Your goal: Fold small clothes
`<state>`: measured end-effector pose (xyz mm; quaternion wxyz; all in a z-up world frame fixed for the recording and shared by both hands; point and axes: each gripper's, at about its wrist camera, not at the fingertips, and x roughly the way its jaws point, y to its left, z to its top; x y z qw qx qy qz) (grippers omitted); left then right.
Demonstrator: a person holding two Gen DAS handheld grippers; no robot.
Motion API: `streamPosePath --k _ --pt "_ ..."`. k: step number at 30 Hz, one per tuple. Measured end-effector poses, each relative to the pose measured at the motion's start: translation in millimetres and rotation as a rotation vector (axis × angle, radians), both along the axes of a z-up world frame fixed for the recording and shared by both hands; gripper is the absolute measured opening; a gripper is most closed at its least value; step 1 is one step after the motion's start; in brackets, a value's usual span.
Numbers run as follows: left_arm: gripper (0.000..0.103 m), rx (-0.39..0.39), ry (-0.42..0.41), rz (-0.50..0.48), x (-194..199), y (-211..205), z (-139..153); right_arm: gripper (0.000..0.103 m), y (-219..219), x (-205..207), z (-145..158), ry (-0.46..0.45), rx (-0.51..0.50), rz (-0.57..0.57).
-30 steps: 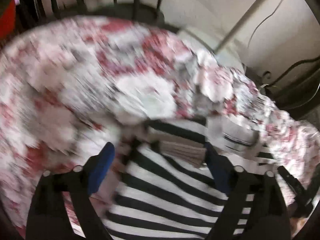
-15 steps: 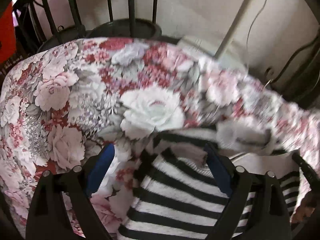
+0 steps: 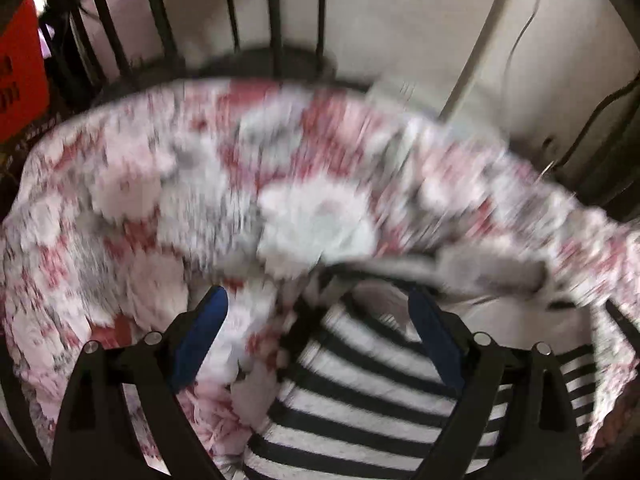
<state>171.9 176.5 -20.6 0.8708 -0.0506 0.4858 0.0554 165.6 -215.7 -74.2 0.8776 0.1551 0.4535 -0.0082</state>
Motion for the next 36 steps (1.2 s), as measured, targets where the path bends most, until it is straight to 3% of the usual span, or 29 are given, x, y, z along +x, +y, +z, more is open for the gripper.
streamPosePath --k 2,5,9,11,12,13,15,17,20,25,27,28,31,32,33,34,36 --pt "0.089 -0.05 -0.045 -0.045 -3 -3 14 0.016 10 0 3 0.0 0.036 0.045" --pt "0.089 -0.053 0.008 -0.131 -4 -26 4 0.016 38 5 -2 0.027 0.054 0.136" --pt "0.089 0.071 0.131 -0.172 2 -52 -34 0.016 67 4 -18 0.057 0.027 0.223" --pt "0.089 0.191 0.205 -0.096 12 -47 -60 0.016 80 -1 -28 0.083 0.007 0.253" --pt "0.09 0.216 0.233 -0.052 18 -40 -68 0.015 85 0 -35 0.109 -0.024 0.261" --pt "0.095 0.2 0.267 0.013 23 -25 -76 0.012 86 3 -45 0.143 -0.058 0.264" --pt "0.097 0.023 0.301 0.104 29 8 -83 0.012 84 6 -55 0.155 -0.044 0.258" --pt "0.097 -0.08 0.323 0.149 31 25 -84 0.011 80 8 -57 0.165 -0.003 0.236" --pt "0.092 -0.058 0.282 0.136 30 21 -69 0.014 77 6 -46 0.153 0.02 0.21" --pt "0.089 -0.074 0.11 -0.033 18 -13 -22 0.019 77 -7 -28 0.141 0.043 0.219" --pt "0.089 -0.038 0.095 -0.1 14 -28 -16 0.024 72 -19 -24 0.149 0.039 0.227" --pt "0.09 -0.013 0.111 -0.113 15 -32 -20 0.027 73 -25 -24 0.152 0.032 0.233" --pt "0.09 0.083 0.261 -0.102 19 -37 -60 0.032 84 -36 -30 0.176 0.01 0.242" --pt "0.099 0.119 0.325 -0.084 20 -35 -75 0.034 85 -42 -35 0.19 0.015 0.235" --pt "0.099 0.126 0.388 -0.064 21 -29 -93 0.036 87 -46 -40 0.208 0.02 0.23" --pt "0.099 0.057 0.387 -0.031 20 -19 -96 0.039 91 -47 -46 0.226 0.013 0.232" --pt "0.099 0.001 0.411 -0.001 22 -9 -92 0.039 101 -55 -48 0.231 -0.07 0.257"
